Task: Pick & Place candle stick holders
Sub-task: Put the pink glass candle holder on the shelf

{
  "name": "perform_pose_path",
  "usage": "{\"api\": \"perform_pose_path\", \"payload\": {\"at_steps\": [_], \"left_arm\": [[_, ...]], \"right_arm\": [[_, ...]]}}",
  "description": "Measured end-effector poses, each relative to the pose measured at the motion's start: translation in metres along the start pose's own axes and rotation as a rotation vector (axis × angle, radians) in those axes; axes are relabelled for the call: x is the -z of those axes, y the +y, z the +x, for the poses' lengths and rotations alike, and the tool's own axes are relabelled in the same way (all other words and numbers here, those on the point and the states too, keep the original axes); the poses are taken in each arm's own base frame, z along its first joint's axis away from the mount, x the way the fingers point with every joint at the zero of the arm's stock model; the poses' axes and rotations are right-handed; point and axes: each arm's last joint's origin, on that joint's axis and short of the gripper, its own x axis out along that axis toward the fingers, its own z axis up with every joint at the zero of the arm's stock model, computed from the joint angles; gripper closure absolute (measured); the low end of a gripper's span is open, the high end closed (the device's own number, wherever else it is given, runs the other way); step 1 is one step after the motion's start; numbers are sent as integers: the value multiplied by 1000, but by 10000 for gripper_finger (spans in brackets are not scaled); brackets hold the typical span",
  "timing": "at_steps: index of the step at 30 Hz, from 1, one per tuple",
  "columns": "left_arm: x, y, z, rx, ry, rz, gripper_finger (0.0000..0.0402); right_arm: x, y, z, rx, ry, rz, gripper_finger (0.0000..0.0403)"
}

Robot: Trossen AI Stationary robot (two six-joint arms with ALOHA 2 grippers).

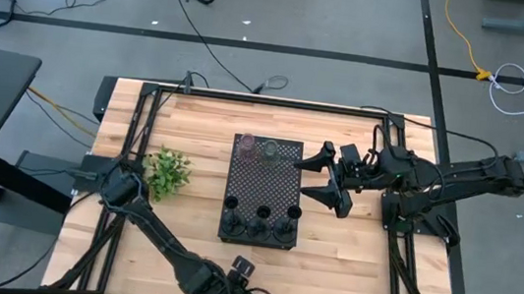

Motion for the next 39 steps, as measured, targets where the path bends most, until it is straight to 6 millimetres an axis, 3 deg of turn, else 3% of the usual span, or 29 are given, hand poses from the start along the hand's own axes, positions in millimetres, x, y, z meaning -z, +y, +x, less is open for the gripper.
{"api": "perform_pose_path", "payload": {"at_steps": [13, 28, 33, 39], "left_arm": [[-1, 12, 9, 32, 14, -13, 142], [10, 16, 45, 67, 119, -20, 142], [18, 19, 67, 83, 180, -28, 142], [18, 21, 70, 46, 178, -53, 168]], "right_arm": [[2, 0, 0, 2, 18, 2, 64], [4, -1, 0, 7, 41, 3, 64], [5, -2, 0, 10, 50, 4, 64], [6, -2, 0, 15, 61, 4, 64]]}}
